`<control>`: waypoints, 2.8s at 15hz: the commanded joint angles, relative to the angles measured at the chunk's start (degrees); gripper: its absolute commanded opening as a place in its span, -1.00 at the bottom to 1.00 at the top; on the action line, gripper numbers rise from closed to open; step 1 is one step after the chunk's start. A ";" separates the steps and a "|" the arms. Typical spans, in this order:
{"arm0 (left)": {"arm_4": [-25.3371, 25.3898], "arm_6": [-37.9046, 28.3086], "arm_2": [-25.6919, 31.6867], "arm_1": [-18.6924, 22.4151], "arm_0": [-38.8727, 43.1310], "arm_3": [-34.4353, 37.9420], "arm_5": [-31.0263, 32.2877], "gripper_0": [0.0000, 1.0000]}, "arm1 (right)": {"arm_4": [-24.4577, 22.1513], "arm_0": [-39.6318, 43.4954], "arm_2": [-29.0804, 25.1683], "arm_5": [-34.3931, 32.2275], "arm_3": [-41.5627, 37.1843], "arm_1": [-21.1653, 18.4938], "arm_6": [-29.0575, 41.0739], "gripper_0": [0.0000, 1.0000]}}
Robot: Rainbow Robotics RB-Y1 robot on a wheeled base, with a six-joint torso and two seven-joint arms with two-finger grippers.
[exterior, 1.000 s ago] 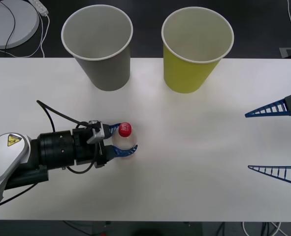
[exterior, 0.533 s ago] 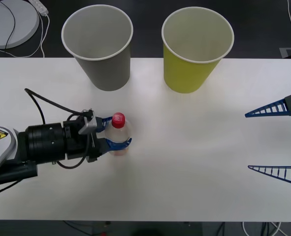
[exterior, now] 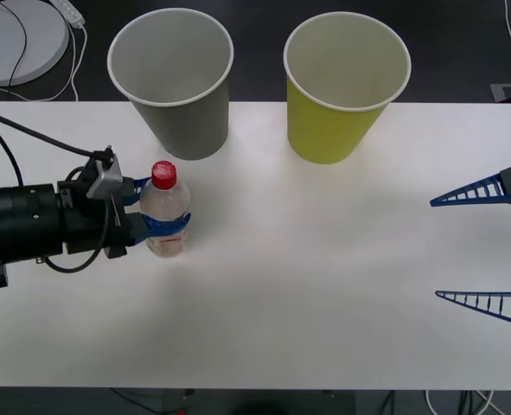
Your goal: Put the can into the green bin and the plastic bottle into the gray bin
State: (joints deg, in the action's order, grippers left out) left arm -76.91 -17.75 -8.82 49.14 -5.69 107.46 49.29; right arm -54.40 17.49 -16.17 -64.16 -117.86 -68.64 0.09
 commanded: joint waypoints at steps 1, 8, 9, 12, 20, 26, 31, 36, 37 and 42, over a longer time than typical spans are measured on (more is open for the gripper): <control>0.01 -4.93 3.46 2.45 2.09 2.66 0.02 -1.00 | 0.00 0.00 0.00 0.00 0.00 0.00 0.00 1.00; -1.04 -16.71 16.20 8.16 5.87 5.65 8.02 -1.00 | 0.00 0.00 0.00 0.00 0.00 0.00 0.00 1.00; -2.27 -18.20 17.26 8.60 5.87 5.65 8.54 -1.00 | 0.00 0.00 0.00 0.00 0.00 0.00 0.00 1.00; -5.61 -22.60 20.07 9.48 5.87 5.65 8.54 -1.00 | 0.00 0.00 0.00 0.00 0.00 0.00 0.00 1.00; -13.96 -32.35 24.91 10.01 4.90 5.74 8.81 -1.00 | 0.00 0.00 0.00 0.00 0.00 0.00 0.00 1.00; -20.20 -41.32 28.24 12.03 -3.63 5.48 23.22 -1.00 | 0.00 0.00 0.00 0.00 0.00 0.00 0.00 1.00; -20.91 -41.32 28.42 13.26 -13.21 -1.64 32.63 -1.00 | 0.00 0.00 0.00 0.00 0.00 0.00 0.00 1.00; -21.26 -41.84 24.29 15.11 -21.03 -7.36 36.67 -1.00 | 0.00 0.00 0.00 0.00 0.00 0.00 0.00 1.00; -21.26 -41.93 22.44 15.54 -23.05 -8.85 36.67 -1.00 | 0.00 0.00 0.00 0.00 0.00 0.00 0.00 1.00; -21.17 -41.84 14.97 16.42 -31.58 -14.74 36.93 -1.00 | 0.00 0.00 0.00 0.00 0.00 0.00 0.00 1.00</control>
State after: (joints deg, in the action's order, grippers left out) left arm -98.12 -59.60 7.05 65.54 -36.30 93.48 86.10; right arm -54.40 17.49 -16.17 -64.16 -117.86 -68.64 0.09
